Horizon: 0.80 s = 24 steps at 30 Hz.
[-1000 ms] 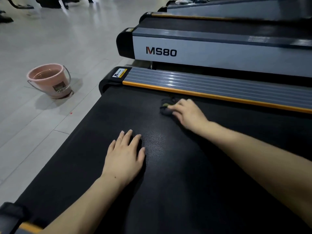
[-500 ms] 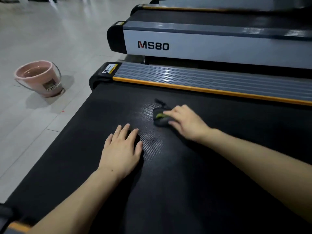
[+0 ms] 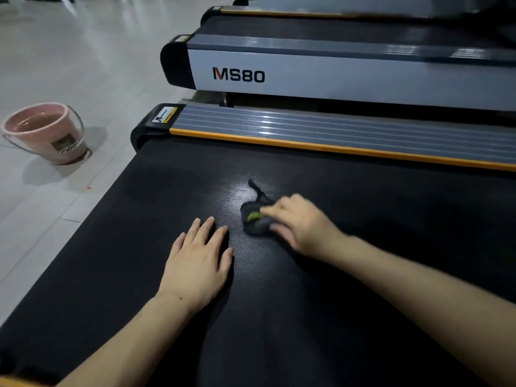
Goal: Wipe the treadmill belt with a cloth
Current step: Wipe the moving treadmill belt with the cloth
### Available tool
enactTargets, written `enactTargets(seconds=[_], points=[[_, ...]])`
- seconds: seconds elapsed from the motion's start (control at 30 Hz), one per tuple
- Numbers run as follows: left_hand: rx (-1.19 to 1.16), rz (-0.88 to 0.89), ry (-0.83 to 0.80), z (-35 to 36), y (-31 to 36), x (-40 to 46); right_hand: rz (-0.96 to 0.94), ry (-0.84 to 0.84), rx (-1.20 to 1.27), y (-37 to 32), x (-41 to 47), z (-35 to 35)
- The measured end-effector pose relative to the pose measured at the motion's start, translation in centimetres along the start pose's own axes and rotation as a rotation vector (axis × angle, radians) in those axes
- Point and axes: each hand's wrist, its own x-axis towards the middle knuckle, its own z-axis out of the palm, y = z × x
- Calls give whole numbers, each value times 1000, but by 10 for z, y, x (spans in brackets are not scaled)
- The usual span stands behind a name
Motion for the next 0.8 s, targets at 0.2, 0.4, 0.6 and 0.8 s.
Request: enactTargets(seconds=[0.2, 0.4, 0.6, 0.8], points=[[-20, 16, -3, 3, -5, -4, 599, 63, -109, 84, 73, 4], [71, 79, -39, -6, -18, -23, 358, 73, -18, -24, -6, -5], [95, 120, -81, -9, -27, -52, 122, -38, -74, -28, -35, -16], [73, 107, -102, -6, -35, -70, 661, 71, -86, 18, 11, -13]])
